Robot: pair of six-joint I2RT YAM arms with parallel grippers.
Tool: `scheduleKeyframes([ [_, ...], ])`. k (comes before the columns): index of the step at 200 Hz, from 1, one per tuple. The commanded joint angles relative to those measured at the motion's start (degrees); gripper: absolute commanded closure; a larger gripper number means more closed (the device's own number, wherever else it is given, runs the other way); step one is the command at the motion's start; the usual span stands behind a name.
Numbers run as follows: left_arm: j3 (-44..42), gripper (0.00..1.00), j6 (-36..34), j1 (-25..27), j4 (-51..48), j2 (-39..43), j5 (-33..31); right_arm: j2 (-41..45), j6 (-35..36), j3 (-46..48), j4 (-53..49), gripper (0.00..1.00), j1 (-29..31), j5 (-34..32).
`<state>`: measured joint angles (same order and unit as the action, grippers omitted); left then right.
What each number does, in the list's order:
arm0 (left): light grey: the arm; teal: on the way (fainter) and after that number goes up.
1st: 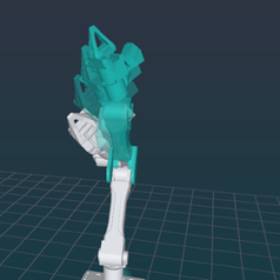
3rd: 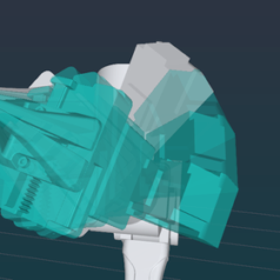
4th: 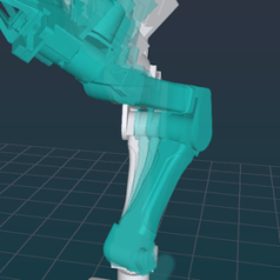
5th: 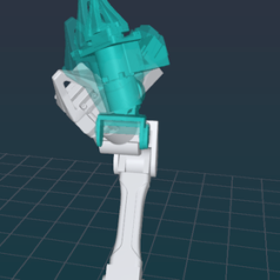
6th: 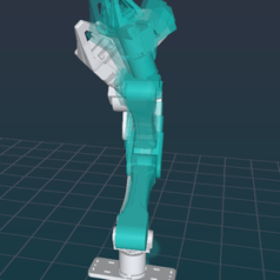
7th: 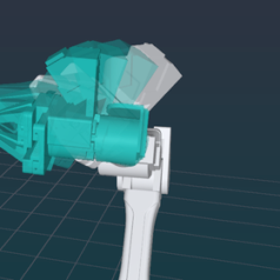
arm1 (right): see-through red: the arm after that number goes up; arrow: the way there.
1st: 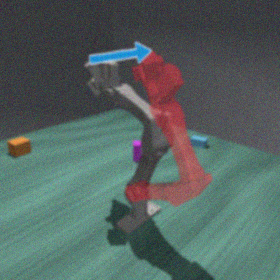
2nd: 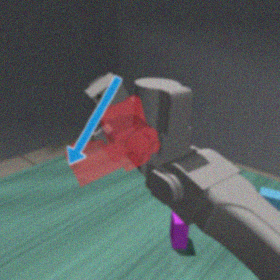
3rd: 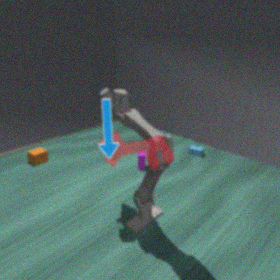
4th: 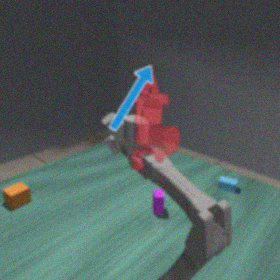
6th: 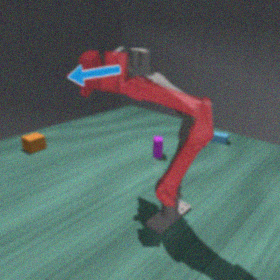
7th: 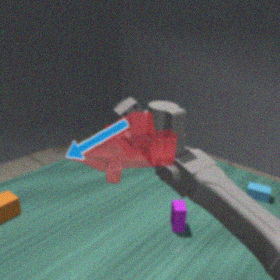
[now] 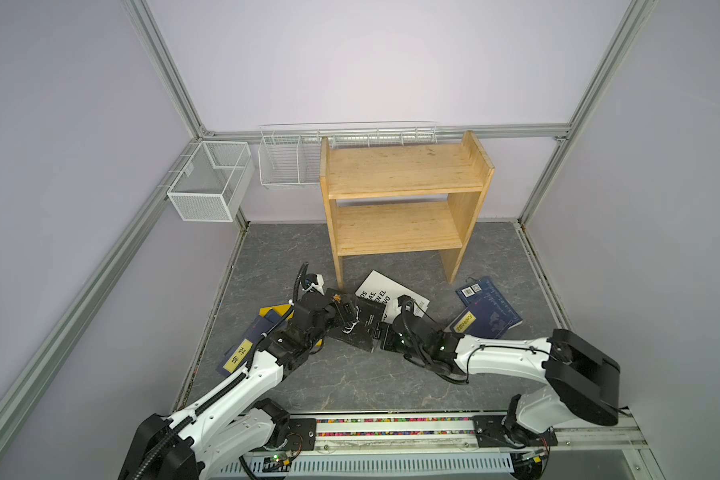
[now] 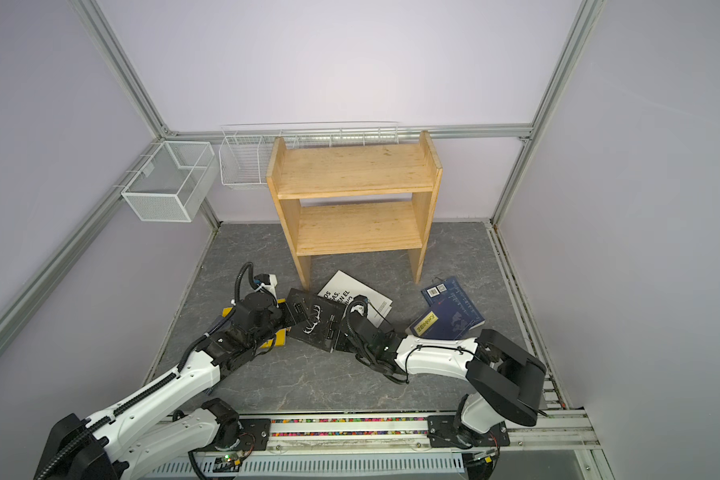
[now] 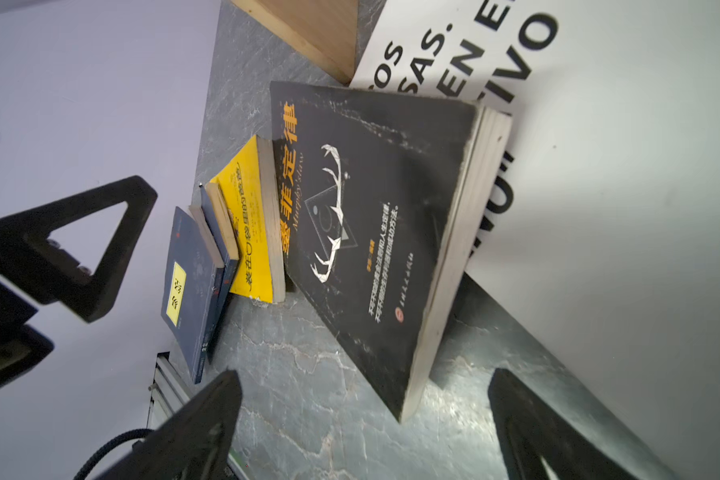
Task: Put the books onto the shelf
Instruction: 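Grasp the black book's opposite edges with the left and right grippers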
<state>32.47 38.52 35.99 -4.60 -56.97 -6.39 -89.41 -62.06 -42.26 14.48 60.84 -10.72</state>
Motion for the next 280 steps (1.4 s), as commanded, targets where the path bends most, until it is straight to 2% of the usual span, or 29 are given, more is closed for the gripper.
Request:
scheduleKeyframes([
  [1,1.3,0.01,-2.0,-0.6,3.7,-0.6,3.5,-2.7,-3.1,-1.6,5.2,0.06,0.1,0.0],
  [36,-1.8,0.01,-0.8,-1.4,6.8,-1.0,5.4,-6.2,-4.0,-2.1,5.6,0.12,-0.2,0.4],
  [59,-4.2,0.01,0.4,-1.4,9.7,0.4,6.6,-8.6,-4.3,-0.3,11.9,0.18,-0.5,1.3],
  [108,-5.5,0.01,0.9,-1.4,9.2,2.9,6.6,-17.7,-8.0,2.8,32.1,0.42,-2.6,6.8],
  [129,-5.8,0.01,0.9,-1.5,8.8,3.7,6.2,-19.8,-8.7,3.8,37.1,0.54,-3.0,7.2],
  [182,-5.9,0.01,1.3,-1.5,7.7,4.3,5.0,-18.0,-6.9,4.6,35.9,0.81,-3.3,6.8],
  [280,-3.1,0.01,0.2,-3.0,1.8,7.4,3.6,-13.0,-4.9,4.8,31.3,0.93,-4.2,7.5],
])
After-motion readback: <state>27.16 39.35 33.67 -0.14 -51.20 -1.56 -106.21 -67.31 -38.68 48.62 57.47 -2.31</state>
